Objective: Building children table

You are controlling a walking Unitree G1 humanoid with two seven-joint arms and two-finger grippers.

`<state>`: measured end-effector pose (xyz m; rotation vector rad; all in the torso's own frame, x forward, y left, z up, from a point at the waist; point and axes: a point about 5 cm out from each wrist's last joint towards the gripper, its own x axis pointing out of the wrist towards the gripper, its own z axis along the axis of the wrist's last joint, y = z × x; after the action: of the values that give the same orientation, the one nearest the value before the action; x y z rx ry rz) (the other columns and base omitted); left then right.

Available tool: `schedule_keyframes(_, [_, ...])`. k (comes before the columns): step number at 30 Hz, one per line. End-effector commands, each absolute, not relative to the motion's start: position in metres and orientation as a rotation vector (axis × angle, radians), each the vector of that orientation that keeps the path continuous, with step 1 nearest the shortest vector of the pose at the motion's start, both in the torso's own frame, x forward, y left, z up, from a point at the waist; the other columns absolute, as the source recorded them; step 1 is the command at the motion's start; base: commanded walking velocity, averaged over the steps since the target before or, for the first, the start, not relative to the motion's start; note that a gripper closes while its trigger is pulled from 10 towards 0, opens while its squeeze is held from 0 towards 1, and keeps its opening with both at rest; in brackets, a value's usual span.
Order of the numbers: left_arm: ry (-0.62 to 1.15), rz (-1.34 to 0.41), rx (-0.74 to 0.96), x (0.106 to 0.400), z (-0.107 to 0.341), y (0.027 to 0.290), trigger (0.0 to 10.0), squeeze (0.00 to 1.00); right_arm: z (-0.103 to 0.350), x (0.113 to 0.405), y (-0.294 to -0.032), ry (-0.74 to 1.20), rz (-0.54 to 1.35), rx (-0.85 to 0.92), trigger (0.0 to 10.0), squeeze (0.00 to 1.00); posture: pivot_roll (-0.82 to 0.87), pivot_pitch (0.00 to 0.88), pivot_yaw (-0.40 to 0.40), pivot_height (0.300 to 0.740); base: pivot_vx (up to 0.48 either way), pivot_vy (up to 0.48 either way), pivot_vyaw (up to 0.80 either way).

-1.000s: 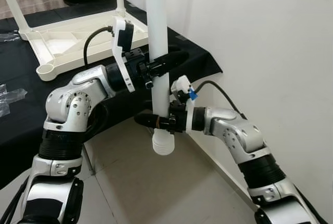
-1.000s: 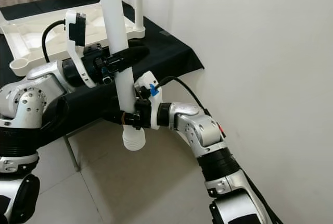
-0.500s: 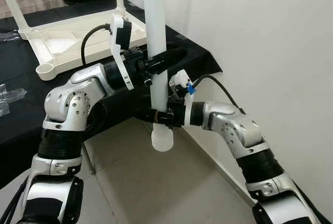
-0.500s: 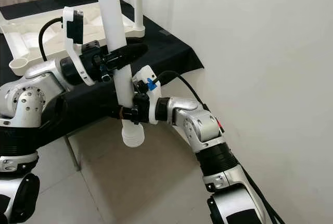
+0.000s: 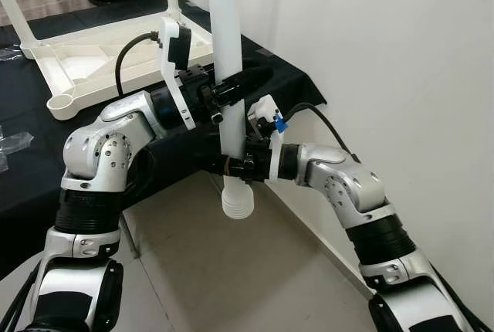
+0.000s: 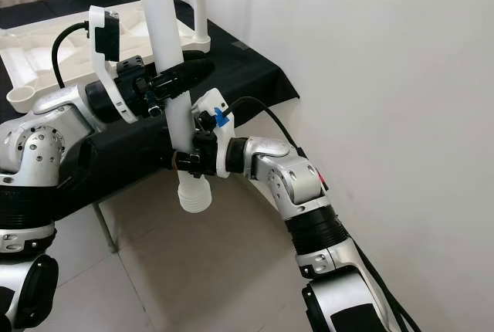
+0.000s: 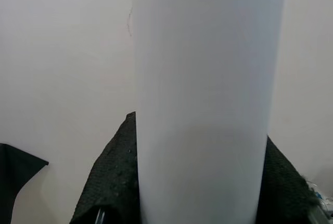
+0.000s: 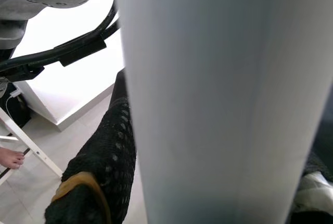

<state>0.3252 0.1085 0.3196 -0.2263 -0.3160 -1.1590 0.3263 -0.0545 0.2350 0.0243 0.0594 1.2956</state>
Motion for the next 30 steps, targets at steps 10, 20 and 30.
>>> schedule_keyframes(10, [-0.374,-1.210,-0.228,0.322,0.333,0.098,10.0,0.00,0.237,0.319,-0.037,0.052,1.370,0.015,10.0,0.00,0.01,0.128,-0.063,0.740,0.000,0.000,0.00])
schedule_keyframes(20, [-0.396,-1.206,-0.235,0.323,0.337,0.094,10.0,0.00,0.238,0.323,-0.029,0.061,1.356,0.000,10.0,0.00,0.00,0.129,-0.062,0.740,0.000,0.000,0.00])
schedule_keyframes(30, [-0.416,-1.208,-0.240,0.324,0.342,0.091,10.0,0.00,0.240,0.325,-0.020,0.071,1.348,-0.005,10.0,0.00,0.00,0.132,-0.062,0.740,0.000,0.000,0.00])
